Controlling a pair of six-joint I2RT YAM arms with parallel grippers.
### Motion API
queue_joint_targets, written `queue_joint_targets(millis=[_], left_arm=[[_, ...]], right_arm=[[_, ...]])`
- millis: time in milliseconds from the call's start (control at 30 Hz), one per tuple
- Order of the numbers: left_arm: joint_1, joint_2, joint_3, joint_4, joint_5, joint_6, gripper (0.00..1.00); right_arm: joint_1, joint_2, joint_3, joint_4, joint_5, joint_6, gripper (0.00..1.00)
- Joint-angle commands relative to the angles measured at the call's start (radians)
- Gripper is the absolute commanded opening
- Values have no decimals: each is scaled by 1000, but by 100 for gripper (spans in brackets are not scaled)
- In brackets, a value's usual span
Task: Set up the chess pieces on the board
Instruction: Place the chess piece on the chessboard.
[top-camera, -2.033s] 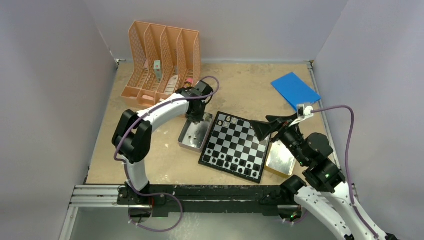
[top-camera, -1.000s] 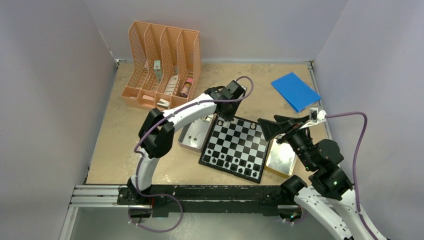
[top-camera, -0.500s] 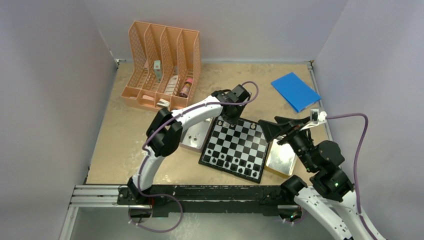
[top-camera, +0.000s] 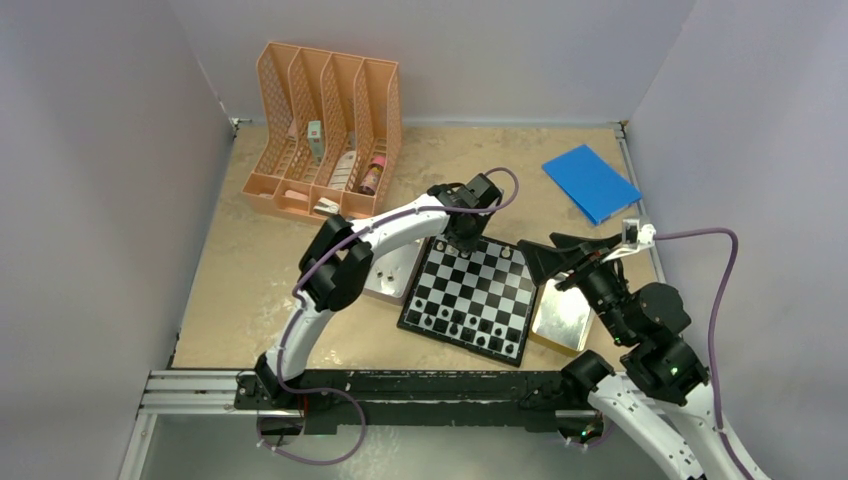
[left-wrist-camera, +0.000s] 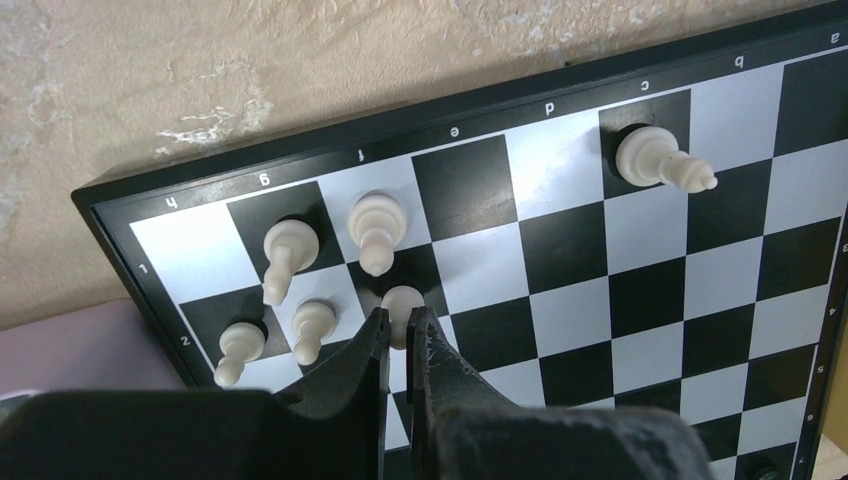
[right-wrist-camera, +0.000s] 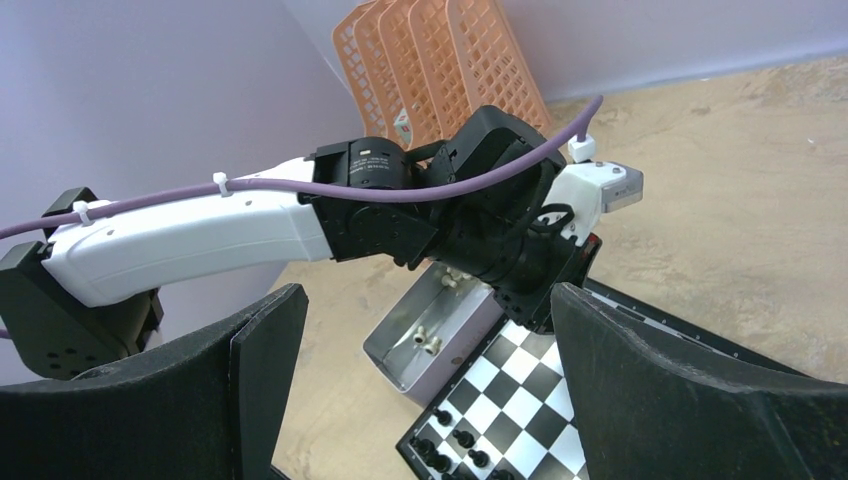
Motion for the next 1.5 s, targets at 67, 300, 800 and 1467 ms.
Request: queue_joint_targets(millis=[67, 300, 800, 1467], left_arm=[[-3, 9, 33, 21, -11, -4, 5], [-3, 5, 35, 12, -21, 6, 7], [-3, -41, 42, 24, 16, 38, 21], [-2, -141, 7, 51, 29, 41, 37]], right_arm=[[5, -6, 39, 31, 8, -8, 94], [5, 0, 34, 40, 9, -11, 94], [5, 12, 28, 58, 11, -25, 94], [5, 23, 28, 67, 6, -45, 94]])
